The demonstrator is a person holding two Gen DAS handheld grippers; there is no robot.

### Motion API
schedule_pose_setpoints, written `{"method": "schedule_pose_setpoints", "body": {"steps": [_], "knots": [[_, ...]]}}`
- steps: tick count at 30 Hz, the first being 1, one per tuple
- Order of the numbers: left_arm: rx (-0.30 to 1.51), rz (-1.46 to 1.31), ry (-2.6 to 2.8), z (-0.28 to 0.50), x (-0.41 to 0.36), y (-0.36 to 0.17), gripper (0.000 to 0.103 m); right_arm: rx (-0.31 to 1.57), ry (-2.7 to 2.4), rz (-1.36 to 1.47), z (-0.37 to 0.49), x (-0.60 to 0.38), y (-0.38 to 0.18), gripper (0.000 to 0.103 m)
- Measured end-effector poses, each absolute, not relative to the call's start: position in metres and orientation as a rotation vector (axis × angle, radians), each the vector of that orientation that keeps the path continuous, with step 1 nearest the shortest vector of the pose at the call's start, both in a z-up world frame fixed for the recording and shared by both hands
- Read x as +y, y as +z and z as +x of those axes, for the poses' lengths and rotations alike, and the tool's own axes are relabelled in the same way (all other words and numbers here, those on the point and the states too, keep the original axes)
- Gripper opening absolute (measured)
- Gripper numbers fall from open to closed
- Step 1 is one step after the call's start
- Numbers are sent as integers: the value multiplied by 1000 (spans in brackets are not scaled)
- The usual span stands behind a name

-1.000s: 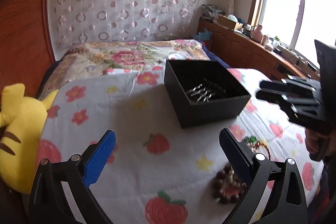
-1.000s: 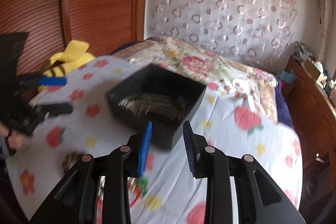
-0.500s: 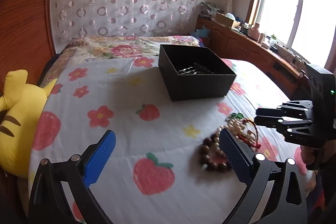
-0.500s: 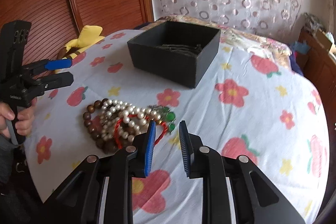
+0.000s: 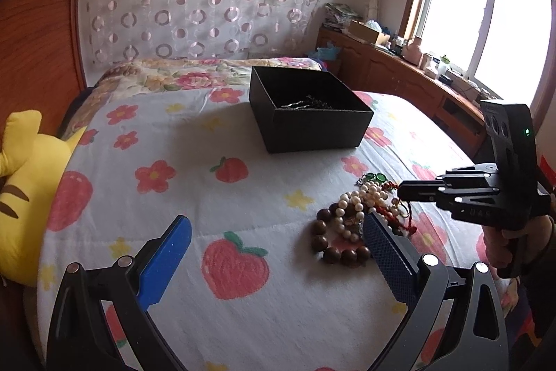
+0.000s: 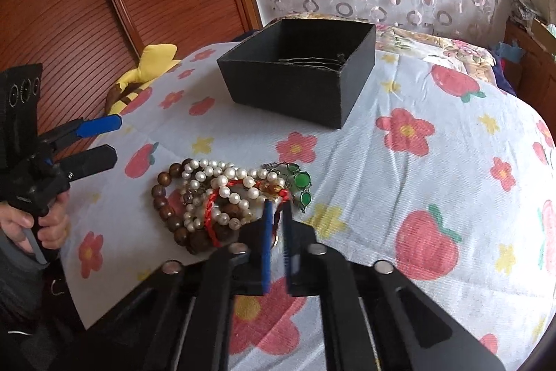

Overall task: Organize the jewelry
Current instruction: 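Grasp the red string bracelet in the pile with the right gripper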

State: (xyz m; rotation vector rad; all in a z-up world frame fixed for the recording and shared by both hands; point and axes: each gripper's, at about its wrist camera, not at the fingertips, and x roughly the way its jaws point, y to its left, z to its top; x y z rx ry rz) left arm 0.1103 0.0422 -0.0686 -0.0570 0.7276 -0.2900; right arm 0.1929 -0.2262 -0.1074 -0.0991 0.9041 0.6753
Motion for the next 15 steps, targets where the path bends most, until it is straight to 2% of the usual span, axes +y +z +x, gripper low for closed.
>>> {"method": "schedule_pose_setpoints", "body": {"steps": [6,15], "knots": [[735,-59,-287,111,43,-71,95,859,686,-108,187,-228,-96,3],[786,-40,-270,116,40,-81,95,704,706,-133,168,-227,-44,3]]}}
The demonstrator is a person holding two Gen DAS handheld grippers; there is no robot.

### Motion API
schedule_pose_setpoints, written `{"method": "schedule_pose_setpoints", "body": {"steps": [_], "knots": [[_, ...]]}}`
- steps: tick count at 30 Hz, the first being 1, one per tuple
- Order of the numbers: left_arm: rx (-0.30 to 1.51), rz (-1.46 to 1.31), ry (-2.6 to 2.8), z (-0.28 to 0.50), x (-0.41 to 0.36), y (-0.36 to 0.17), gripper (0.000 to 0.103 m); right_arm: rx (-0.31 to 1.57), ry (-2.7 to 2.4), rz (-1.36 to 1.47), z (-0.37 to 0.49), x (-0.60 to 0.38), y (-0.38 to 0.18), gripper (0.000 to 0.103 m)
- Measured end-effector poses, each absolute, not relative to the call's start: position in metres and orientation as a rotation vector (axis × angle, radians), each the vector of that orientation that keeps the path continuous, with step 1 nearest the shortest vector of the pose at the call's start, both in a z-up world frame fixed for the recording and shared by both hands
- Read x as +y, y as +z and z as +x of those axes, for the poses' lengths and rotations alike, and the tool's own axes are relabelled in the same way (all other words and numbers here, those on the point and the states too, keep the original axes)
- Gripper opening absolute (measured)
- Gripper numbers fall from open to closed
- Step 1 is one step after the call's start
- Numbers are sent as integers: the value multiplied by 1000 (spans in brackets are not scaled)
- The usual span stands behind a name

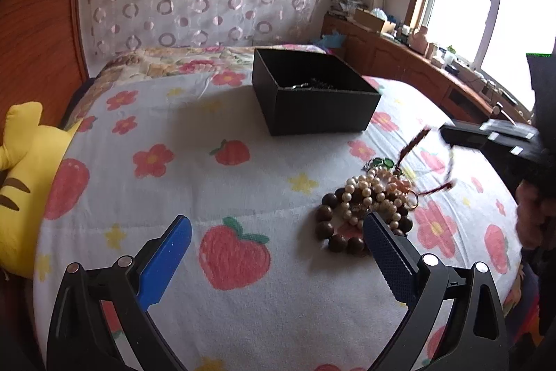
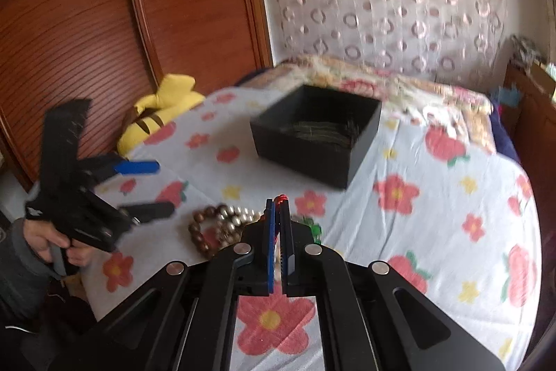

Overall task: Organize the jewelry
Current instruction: 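Grasp the red string bracelet in the pile with the right gripper, then lift the red string bracelet with the right gripper while the left approaches the bead strands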

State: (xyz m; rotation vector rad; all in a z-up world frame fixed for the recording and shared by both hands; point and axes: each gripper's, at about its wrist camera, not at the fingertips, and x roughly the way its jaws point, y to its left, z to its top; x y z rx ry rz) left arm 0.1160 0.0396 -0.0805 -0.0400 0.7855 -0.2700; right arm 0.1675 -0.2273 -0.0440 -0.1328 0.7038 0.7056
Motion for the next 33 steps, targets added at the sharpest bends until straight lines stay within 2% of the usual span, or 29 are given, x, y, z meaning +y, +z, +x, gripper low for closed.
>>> {"method": "schedule_pose_setpoints", "body": {"steps": [8,10,11,12,15,21,26,33], "knots": [[788,-34,-316,115,33,-81,93,663,678,-160,158,-238,-30,3],[784,-23,-326,113,29,-80,72,667,669,-160,155,-240,-34,3],[793,-21,-333,114,28,-81,66,673,662,-155,153,-244,-38,3],[801,-22,-340,115,27,-82,55,676,658,-152,152,-246,-41,3],[835,-7,-338,120,23,-86,41,694,644,-139,148,-253,-53,3],[868,29,-339,130,12,-90,39,720,636,-118,146,-264,-66,3],[895,42,-338,140,6,-94,26,717,630,-111,146,-267,-66,3],[895,64,-346,143,2,-96,24,714,632,-111,146,-268,-66,3]]}}
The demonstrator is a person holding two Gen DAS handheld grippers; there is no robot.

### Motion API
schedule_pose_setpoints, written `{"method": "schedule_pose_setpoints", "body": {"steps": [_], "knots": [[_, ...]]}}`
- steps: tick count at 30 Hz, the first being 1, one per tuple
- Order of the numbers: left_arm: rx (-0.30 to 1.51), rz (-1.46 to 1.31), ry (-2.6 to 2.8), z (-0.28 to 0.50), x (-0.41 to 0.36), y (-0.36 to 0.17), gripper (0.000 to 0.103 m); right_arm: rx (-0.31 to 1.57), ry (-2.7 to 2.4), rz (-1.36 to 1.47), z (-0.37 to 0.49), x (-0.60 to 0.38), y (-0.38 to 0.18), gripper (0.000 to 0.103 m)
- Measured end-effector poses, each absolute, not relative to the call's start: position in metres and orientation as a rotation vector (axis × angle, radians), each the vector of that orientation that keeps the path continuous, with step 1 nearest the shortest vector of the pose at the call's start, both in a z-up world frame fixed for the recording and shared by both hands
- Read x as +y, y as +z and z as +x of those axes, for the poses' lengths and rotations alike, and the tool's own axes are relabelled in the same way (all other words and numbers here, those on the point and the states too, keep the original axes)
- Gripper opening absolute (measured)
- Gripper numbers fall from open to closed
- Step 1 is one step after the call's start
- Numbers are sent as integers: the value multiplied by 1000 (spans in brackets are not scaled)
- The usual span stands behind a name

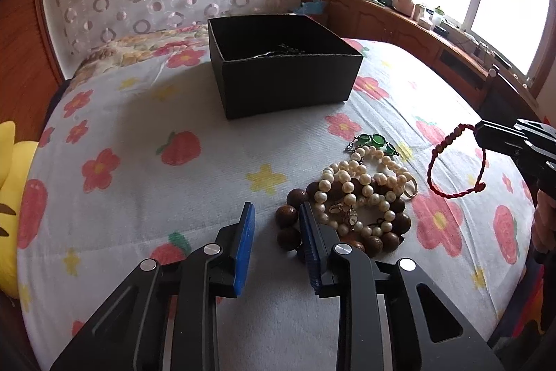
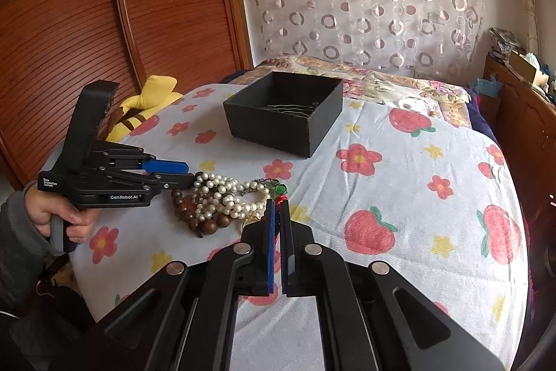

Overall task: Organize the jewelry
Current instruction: 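Lift the red string bracelet with the right gripper while the left approaches the bead strands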

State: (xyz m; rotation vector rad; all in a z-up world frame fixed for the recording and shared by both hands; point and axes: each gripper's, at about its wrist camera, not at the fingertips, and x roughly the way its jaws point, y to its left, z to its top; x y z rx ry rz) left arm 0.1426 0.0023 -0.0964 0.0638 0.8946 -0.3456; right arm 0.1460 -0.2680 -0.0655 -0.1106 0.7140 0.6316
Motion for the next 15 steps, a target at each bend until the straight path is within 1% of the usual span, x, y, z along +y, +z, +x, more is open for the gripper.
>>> {"method": "schedule_pose_setpoints", "body": {"steps": [1,6,15], "knots": [[892,62,-359,142,1,-96,12,714,633,-112,146,-268,-65,3],[860,74,-389,132,-2,-90,12,712,639,-117,144,-264,-65,3],[725,45,-430,106,-6,-37,12,700,643,-123,141,-262,-60,3]]}}
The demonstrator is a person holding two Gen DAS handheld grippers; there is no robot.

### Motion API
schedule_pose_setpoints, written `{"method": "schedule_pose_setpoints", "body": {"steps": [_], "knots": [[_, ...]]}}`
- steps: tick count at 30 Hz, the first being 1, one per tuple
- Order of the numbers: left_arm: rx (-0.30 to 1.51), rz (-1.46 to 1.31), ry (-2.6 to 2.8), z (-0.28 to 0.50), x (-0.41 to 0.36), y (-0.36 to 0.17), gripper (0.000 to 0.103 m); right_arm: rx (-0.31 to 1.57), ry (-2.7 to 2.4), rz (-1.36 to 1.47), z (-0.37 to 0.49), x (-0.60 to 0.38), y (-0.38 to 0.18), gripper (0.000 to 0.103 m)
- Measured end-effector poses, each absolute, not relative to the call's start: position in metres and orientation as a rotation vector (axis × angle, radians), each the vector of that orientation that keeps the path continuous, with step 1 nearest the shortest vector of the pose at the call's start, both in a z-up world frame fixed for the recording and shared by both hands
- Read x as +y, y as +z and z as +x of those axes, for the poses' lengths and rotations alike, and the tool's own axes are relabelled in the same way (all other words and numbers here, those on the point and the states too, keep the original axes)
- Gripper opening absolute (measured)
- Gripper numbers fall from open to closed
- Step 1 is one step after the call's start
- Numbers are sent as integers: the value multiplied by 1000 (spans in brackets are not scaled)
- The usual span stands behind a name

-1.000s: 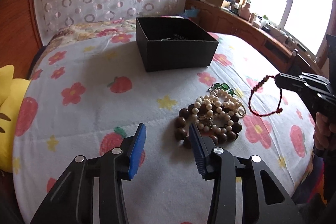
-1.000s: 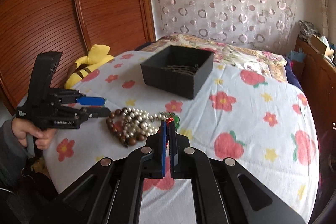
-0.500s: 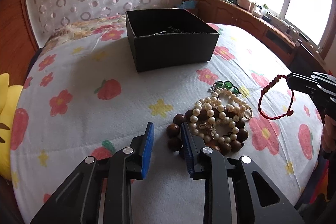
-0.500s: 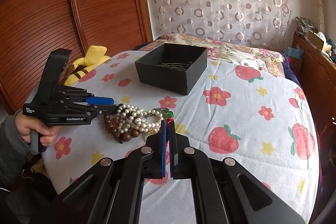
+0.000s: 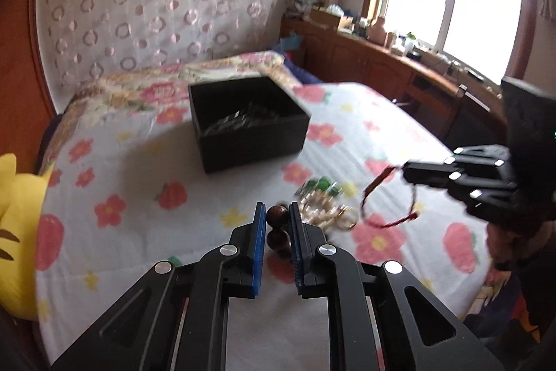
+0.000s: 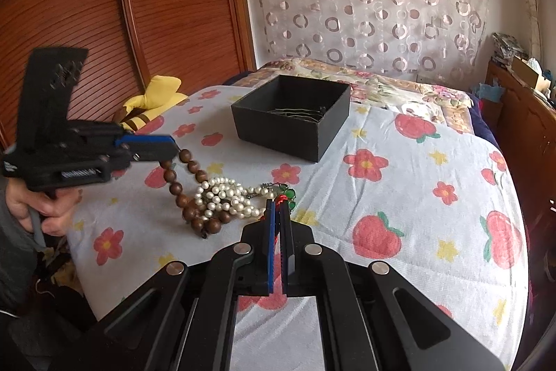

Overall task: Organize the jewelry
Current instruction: 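Lift the red string bracelet with the right gripper while the left approaches the bead strands, then lift the brown wooden bead strand with the left gripper while the right releases the red bracelet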

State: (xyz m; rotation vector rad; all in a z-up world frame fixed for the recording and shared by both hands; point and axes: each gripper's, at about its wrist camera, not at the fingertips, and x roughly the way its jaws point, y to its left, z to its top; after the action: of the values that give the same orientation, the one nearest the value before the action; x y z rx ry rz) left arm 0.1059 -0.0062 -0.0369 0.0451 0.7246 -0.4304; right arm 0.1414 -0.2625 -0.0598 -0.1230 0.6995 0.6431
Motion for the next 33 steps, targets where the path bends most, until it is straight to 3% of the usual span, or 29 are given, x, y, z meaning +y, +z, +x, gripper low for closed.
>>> {"method": "schedule_pose_setpoints", "body": {"steps": [24,33], "knots": [[541,43,-436,94,-7,53,12,660,642,-127,139,-261,-44,3],[546,51,-422,96,-7,50,12,717,635,-142,147,-258,-61,4]]}}
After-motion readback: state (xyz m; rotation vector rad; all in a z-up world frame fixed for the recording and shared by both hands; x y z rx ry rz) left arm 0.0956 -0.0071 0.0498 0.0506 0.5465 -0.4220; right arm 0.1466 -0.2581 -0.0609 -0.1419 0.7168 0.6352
